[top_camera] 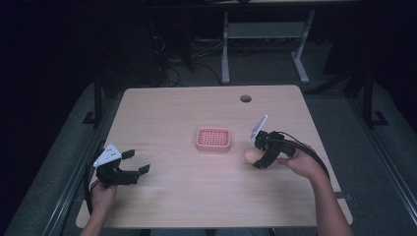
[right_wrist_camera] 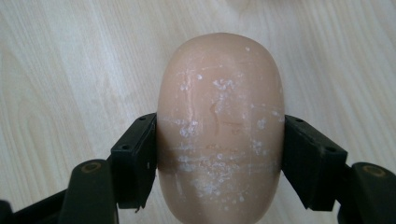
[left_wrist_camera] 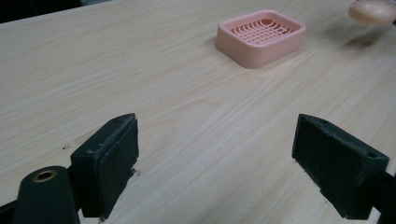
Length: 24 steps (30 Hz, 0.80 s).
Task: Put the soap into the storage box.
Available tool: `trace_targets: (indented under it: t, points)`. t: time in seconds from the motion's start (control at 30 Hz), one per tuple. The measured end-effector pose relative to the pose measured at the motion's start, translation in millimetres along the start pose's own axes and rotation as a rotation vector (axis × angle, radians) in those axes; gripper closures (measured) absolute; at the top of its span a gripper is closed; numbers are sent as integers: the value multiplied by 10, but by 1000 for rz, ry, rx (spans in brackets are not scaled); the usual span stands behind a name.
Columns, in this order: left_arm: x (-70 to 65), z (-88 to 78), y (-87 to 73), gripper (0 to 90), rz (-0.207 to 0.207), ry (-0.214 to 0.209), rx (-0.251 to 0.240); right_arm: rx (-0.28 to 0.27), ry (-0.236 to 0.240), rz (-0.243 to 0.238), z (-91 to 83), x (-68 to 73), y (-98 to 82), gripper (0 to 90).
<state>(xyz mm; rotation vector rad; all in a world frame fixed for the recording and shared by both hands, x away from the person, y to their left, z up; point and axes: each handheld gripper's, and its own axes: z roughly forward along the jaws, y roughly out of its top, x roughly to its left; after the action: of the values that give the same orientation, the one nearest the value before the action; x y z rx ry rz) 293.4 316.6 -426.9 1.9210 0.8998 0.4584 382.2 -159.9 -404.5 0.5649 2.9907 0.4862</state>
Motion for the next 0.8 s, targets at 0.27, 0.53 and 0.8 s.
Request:
trace_targets:
  t: [0.27, 0.53, 0.8]
  points:
    - [3, -1, 2, 143, 0, -2, -1, -12, 6, -5, -28, -52, 93, 321]
    - [0, -2, 2, 143, -1, -3, -2, -23, 16, -12, -34, -98, 185, 321]
    - [14, -9, 4, 143, 2, 0, 1, -12, 16, -35, -29, -122, 305, 321]
